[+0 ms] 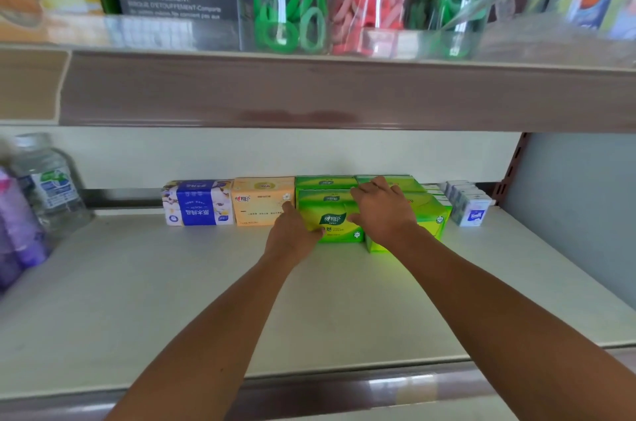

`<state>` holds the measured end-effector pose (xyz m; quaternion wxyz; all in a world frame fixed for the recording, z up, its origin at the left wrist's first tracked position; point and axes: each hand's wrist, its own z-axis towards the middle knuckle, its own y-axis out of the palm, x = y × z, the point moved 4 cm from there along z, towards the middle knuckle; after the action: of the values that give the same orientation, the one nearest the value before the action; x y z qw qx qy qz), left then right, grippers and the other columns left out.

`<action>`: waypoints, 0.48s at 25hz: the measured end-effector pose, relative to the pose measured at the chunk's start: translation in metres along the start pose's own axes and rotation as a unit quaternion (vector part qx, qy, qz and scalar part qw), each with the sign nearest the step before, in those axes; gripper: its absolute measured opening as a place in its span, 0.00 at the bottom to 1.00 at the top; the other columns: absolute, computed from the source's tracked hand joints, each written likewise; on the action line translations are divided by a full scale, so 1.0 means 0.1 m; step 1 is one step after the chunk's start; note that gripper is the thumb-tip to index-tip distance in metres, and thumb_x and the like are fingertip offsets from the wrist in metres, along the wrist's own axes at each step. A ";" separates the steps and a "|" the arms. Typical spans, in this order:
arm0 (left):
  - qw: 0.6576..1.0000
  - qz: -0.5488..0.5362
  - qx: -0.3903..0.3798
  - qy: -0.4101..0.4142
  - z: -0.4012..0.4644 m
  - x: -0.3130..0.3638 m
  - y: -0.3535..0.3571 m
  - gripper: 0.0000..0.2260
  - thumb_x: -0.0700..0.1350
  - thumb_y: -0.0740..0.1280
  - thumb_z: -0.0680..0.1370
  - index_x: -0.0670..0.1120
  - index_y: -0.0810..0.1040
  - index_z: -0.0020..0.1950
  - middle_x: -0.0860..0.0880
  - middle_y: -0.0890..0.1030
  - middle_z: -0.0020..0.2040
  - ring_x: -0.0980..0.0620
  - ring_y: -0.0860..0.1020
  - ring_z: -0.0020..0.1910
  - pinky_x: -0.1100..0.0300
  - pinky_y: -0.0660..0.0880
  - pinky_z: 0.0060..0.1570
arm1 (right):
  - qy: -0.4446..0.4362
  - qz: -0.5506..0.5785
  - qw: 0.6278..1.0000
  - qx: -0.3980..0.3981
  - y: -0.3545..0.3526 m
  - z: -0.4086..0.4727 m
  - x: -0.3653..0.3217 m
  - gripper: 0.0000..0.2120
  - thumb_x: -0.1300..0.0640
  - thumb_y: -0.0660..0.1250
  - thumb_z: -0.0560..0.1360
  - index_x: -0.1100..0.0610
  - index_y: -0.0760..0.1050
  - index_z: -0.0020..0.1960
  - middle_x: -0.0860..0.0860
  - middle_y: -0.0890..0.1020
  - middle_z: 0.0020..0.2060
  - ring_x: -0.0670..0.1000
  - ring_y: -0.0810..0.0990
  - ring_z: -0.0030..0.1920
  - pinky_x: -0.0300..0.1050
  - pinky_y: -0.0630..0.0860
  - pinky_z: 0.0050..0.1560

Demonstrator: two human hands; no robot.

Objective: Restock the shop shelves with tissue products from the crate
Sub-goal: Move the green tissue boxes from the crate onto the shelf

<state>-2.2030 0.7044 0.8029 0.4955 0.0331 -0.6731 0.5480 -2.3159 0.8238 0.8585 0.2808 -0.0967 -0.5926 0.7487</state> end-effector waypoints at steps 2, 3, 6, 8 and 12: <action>0.998 0.005 0.060 0.033 -0.11 0.10 -0.14 0.36 0.53 0.70 0.75 0.41 0.56 0.74 0.40 0.69 0.68 0.40 0.69 0.66 0.47 0.71 0.59 | 0.008 0.033 0.999 0.033 -0.10 -0.12 0.04 0.24 0.44 0.62 0.78 0.55 0.67 0.70 0.52 0.74 0.65 0.55 0.64 0.69 0.53 0.65 0.64; 0.994 0.012 0.095 0.060 -0.18 0.18 -0.20 0.34 0.54 0.69 0.76 0.42 0.57 0.75 0.41 0.67 0.68 0.40 0.68 0.67 0.46 0.70 0.59 | 0.013 0.054 0.997 0.051 -0.15 -0.20 0.07 0.25 0.44 0.62 0.78 0.54 0.66 0.71 0.52 0.74 0.65 0.55 0.64 0.69 0.53 0.65 0.64; 0.981 -0.018 0.133 0.141 -0.42 0.47 -0.27 0.28 0.56 0.66 0.76 0.47 0.63 0.73 0.44 0.71 0.67 0.43 0.69 0.66 0.49 0.71 0.57 | 0.033 0.126 0.986 0.107 -0.32 -0.51 0.22 0.25 0.45 0.64 0.78 0.53 0.66 0.72 0.53 0.75 0.65 0.56 0.66 0.68 0.53 0.68 0.65; 0.976 -0.044 0.114 0.179 -0.64 0.71 -0.17 0.27 0.58 0.66 0.76 0.50 0.65 0.72 0.46 0.74 0.65 0.46 0.72 0.65 0.50 0.73 0.58 | 0.049 0.162 0.976 0.139 -0.42 -0.81 0.37 0.26 0.46 0.64 0.77 0.55 0.67 0.72 0.55 0.76 0.65 0.58 0.68 0.68 0.54 0.69 0.64; 0.964 -0.092 0.069 0.240 -1.14 1.21 0.18 0.26 0.58 0.68 0.75 0.50 0.68 0.69 0.47 0.77 0.62 0.51 0.76 0.61 0.55 0.74 0.56 | 0.106 0.201 0.958 0.174 -0.54 -1.51 0.74 0.29 0.44 0.65 0.77 0.55 0.67 0.73 0.56 0.76 0.65 0.59 0.70 0.67 0.53 0.71 0.62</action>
<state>-2.2032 0.8601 0.8648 0.6873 -0.0035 -0.4895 0.5367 -2.2879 0.9964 0.8816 0.1977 -0.2426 -0.3888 0.8666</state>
